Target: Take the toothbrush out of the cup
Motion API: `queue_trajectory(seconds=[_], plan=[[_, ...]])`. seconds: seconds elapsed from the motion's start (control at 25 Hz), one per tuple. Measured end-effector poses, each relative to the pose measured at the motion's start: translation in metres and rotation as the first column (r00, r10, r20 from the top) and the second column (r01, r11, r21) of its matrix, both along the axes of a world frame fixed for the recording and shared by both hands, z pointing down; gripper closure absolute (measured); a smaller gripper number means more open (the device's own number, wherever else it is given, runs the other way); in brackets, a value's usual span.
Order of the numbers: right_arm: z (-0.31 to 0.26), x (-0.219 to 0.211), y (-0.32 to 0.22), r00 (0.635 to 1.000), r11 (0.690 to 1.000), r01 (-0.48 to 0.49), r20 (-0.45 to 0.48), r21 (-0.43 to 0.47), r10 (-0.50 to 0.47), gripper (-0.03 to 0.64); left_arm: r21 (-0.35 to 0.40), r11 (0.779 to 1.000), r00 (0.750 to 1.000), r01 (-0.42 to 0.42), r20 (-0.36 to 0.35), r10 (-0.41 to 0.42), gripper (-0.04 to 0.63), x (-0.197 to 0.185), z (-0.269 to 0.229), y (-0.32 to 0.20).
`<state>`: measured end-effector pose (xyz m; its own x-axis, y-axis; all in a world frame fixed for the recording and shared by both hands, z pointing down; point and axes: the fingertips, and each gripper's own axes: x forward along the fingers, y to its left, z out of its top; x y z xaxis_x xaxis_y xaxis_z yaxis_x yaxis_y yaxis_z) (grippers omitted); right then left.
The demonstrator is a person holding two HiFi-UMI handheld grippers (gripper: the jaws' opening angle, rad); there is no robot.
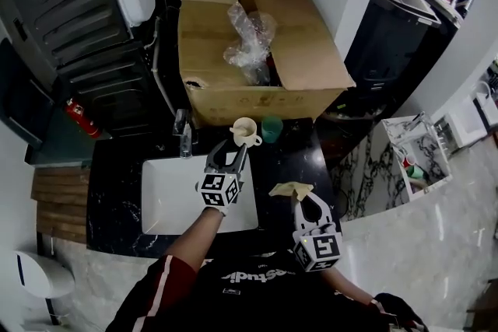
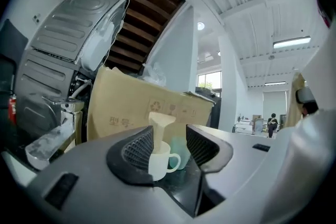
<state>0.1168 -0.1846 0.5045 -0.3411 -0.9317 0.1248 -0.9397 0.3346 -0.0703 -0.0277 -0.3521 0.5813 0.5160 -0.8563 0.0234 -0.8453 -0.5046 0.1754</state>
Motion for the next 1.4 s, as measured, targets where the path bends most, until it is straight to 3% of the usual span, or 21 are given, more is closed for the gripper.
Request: queue_trajectory(seconds=[0.16,0.48,0.56,0.6,0.68,0.76,1.08,1.4], plan=[[0.0,0.005,0.002,1.0,1.0,-0.01,0.002,-0.006,0.01,0.574,-0.086,0.995,0.999,0.039,-0.004,-0.04,0.358,-0.003,0.025,-0.025],[0.002,0.013,0.001,1.0,1.0,-0.018,0.003,-0.01,0.018,0.574,-0.084,0.996,0.999,0.037,0.002,-0.037,0.357,0.009,0.018,-0.055],[0.002,0.013,0.0,1.0,1.0,-0.016,0.007,-0.011,0.016,0.574,-0.075,0.997,0.999,0.035,0.006,-0.035,0.359,0.011,0.012,-0.057],[0.002,0.013,0.0,1.0,1.0,-0.017,0.009,-0.012,0.017,0.574,-0.069,0.997,0.999,0.035,0.015,-0.034,0.387,0.012,0.01,-0.058],[0.002,0.014,0.0,1.0,1.0,-0.018,0.01,-0.012,0.018,0.574,-0.059,0.998,0.999,0.034,0.034,-0.032,0.511,0.013,0.008,-0.058],[0.001,0.016,0.0,1.0,1.0,-0.018,0.007,-0.011,0.018,0.574,-0.051,0.998,0.998,0.03,0.05,-0.027,0.53,0.016,0.006,-0.059],[-0.002,0.017,0.002,1.0,1.0,-0.016,0.01,-0.005,0.016,0.574,-0.017,0.999,0.998,0.043,0.039,-0.042,0.541,0.013,-0.016,-0.06],[-0.001,0.009,0.001,1.0,1.0,0.01,0.025,0.0,-0.01,0.574,0.098,0.995,1.0,0.012,0.012,-0.013,0.543,-0.006,-0.093,-0.053]])
